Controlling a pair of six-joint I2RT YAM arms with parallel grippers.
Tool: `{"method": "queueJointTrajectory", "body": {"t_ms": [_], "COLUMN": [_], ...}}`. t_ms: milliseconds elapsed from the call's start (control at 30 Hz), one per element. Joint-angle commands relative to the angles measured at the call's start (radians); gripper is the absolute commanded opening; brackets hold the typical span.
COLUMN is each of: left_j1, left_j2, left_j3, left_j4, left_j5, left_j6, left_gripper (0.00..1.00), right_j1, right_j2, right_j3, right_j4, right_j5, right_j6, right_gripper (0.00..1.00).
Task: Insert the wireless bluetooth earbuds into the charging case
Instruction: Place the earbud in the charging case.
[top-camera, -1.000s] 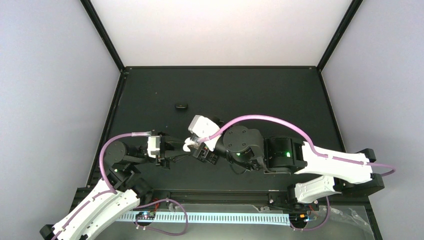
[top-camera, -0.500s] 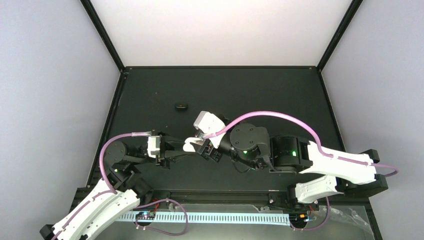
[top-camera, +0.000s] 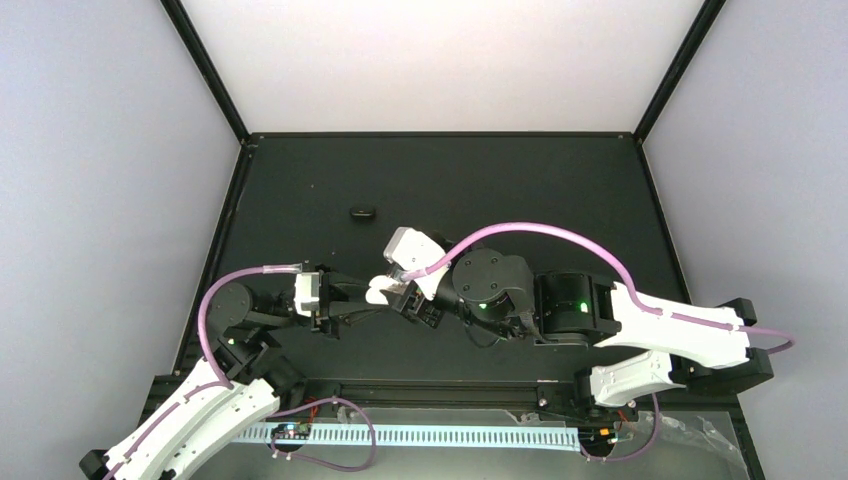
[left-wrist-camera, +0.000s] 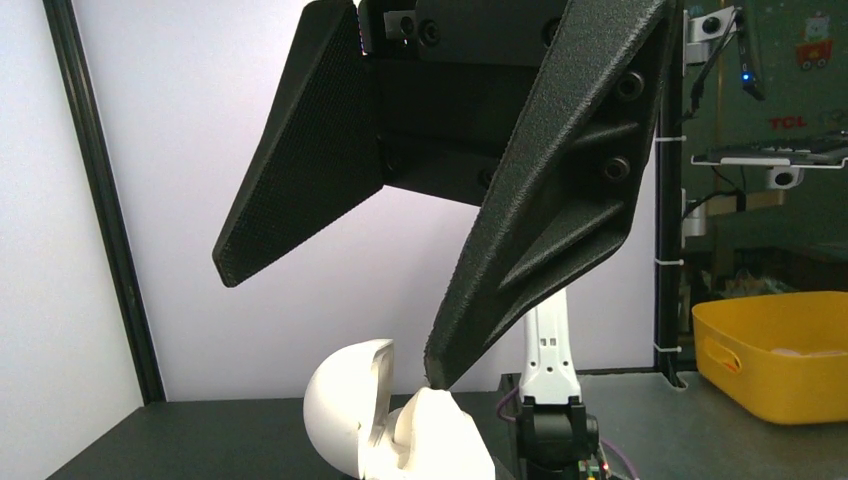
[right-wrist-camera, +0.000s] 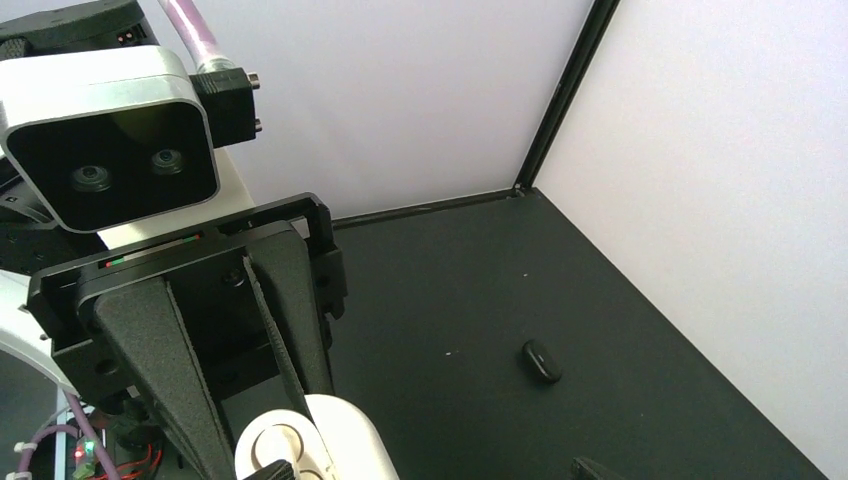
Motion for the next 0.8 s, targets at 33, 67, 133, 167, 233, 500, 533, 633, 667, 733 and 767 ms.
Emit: {"method": "queueJointTrajectory", "body": {"t_ms": [33,67,133,167,233,500,533,633,667,733,767], "left_j1": [-0.003,-0.003,-0.003,-0.003,-0.004,-0.003,-0.003,-0.003,-0.003,-0.003,-0.003], "left_j2": [-0.008,-0.008,-0.007,-0.005,-0.002,0.013,0.013,0.010,0.011,0.008,0.009], "left_j3": [0.020,0.020,0.020,0.019,0.018,0.017,0.016,0.015,0.015,0.015,0.014], "left_j4": [0.026,0.024,0.020,0.021,0.020,0.023,0.022,0.019,0.017,0.013,0.013], "left_j5": [-0.001,-0.002,-0.005,-0.007,-0.009,-0.017,-0.016,-0.018,-0.019,-0.020,-0.021], "left_j6": [-0.002,0.000,0.003,0.003,0.005,0.003,0.003,0.007,0.007,0.008,0.008], "left_gripper": [0.02,0.02,0.02,0.01,0.01,0.02,0.02,0.02,0.02,0.02,0.02], "right_j1": [-0.005,-0.005,-0.005,-0.006,-0.005,-0.005,-0.006,-0.006,-0.007,-0.007,-0.007], "right_j2": [-0.044,-0.052,-0.061,-0.055,-0.035,0.044,0.053,0.075,0.080,0.092,0.100], "right_j3": [0.049,0.063,0.099,0.136,0.193,0.251,0.249,0.249,0.249,0.249,0.251], "right_j4": [-0.031,-0.037,-0.062,-0.088,-0.145,-0.252,-0.257,-0.263,-0.261,-0.258,-0.259], "right_j5": [-0.037,-0.057,-0.120,-0.157,-0.210,-0.275,-0.278,-0.293,-0.299,-0.305,-0.304], "right_j6": [0.001,-0.003,-0.020,-0.028,-0.033,-0.032,-0.030,-0.027,-0.026,-0.023,-0.023], "right_gripper": [0.71,0.69,0.67,0.65,0.58,0.30,0.30,0.30,0.30,0.30,0.29]}}
